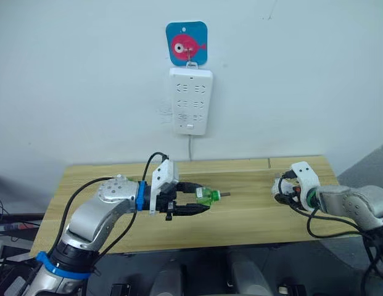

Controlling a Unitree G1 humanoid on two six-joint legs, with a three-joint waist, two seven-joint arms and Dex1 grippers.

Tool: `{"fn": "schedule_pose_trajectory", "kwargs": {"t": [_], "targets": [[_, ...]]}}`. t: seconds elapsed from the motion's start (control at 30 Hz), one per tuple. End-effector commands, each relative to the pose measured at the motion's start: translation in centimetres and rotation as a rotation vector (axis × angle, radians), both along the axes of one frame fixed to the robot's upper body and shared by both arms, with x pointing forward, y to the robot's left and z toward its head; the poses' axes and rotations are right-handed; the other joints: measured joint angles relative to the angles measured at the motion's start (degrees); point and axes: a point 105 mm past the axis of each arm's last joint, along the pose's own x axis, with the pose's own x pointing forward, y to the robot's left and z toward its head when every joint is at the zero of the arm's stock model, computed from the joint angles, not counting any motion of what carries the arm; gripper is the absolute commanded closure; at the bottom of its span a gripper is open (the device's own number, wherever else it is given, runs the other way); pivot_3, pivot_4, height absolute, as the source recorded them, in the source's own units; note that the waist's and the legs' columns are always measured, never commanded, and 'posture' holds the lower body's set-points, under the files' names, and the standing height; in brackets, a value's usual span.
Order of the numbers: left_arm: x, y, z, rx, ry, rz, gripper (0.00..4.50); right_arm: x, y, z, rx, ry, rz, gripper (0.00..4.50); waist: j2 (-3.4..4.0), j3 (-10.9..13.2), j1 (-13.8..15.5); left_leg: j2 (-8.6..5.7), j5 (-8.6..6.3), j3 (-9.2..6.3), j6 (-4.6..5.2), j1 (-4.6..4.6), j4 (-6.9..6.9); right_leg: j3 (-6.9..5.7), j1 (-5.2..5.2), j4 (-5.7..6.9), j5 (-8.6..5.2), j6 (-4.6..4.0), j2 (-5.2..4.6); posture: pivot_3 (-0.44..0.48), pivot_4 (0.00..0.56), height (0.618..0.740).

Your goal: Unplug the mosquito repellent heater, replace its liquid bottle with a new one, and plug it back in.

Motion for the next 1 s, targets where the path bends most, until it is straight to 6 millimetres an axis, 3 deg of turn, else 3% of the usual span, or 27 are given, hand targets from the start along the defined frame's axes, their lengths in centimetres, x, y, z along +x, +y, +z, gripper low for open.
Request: {"fn": "schedule_pose_trajectory", "kwargs": {"t": [0.03, 0.3, 0.33, 0.43, 0.5, 0.6, 0.73, 0.9, 1.0], "targets": [[-0.7, -0.7, 0.2, 0.001, -0.073, -0.027, 2.24, 0.7, -0.7, 0.1, 0.009, 0.040, -0.047, 1.54, -0.01, 0.18, 0.03, 0.00, 0.00, -0.07, 0.00, -0.01, 0.00, -0.04, 0.00, 0.01, 0.00, 0.00, 0.00, -0.072, 0.234, 0.730], [-0.8, -1.2, -0.4, 0.006, -0.122, -0.028, 2.24, 2.4, -2.4, -0.4, 0.022, 0.092, -0.143, 1.54, 0.06, 1.06, 0.13, -0.04, -0.01, -0.09, 0.01, -0.06, 0.00, -0.10, 0.01, -0.02, 0.02, -0.02, -0.01, -0.052, 0.238, 0.730], [-0.8, -1.2, -0.5, 0.002, -0.123, -0.025, 2.24, 2.5, -2.5, -0.4, 0.032, 0.096, -0.156, 0.79, 0.06, 1.08, 0.14, -0.04, -0.01, -0.09, 0.02, -0.06, -0.01, -0.11, 0.00, -0.02, 0.02, -0.02, -0.01, -0.052, 0.238, 0.730], [-0.7, -1.3, -0.5, -0.009, -0.126, -0.023, 2.24, 2.6, -2.6, 0.0, 0.043, 0.089, -0.174, 0.00, 0.10, 1.11, 0.12, -0.02, -0.01, -0.15, 0.02, -0.07, -0.04, -0.14, 0.00, -0.02, 0.02, -0.02, -0.02, -0.052, 0.238, 0.730], [-0.6, -1.5, -0.5, -0.021, -0.129, -0.016, 2.24, 2.6, -2.6, 0.6, 0.058, 0.069, -0.178, 0.00, 0.10, 1.11, 0.09, -0.02, -0.01, -0.18, 0.02, -0.07, -0.04, -0.14, 0.00, -0.01, 0.02, -0.02, -0.02, -0.073, 0.229, 0.730], [0.2, -1.7, 0.0, -0.076, -0.151, 0.032, 2.24, 2.6, -2.6, 4.2, 0.072, -0.076, -0.157, 0.00, 0.14, 1.12, 0.21, -0.03, -0.01, -0.15, 0.02, -0.08, -0.03, -0.14, 0.00, 0.01, 0.02, -0.02, -0.02, -0.085, 0.220, 0.730], [1.2, -1.4, 0.6, -0.179, -0.189, 0.141, 2.24, -0.1, 1.0, 9.3, 0.253, -0.285, -0.011, 0.00, 0.14, 1.11, 0.17, -0.01, -0.01, -0.25, 0.02, -0.15, -0.04, -0.16, -0.02, -0.01, 0.03, -0.01, -0.04, -0.117, 0.210, 0.730], [2.6, -1.3, 1.4, -0.286, -0.243, 0.301, 2.24, -4.8, 6.8, 12.7, 0.445, -0.532, 0.242, 0.00, 0.13, 1.10, -0.12, 0.08, -0.01, -0.52, 0.01, -0.13, -0.06, -0.24, 0.05, 0.00, 0.02, 0.00, 0.02, -0.165, 0.197, 0.730], [3.4, -1.5, 2.0, -0.336, -0.267, 0.374, 2.24, -6.7, 10.3, 13.7, 0.740, -0.578, 0.306, 0.00, 0.12, 1.09, -0.60, 0.04, 0.00, -0.35, -0.01, -0.06, 0.00, -0.18, 0.07, 0.05, 0.02, 0.01, 0.02, -0.182, 0.191, 0.730]]}}
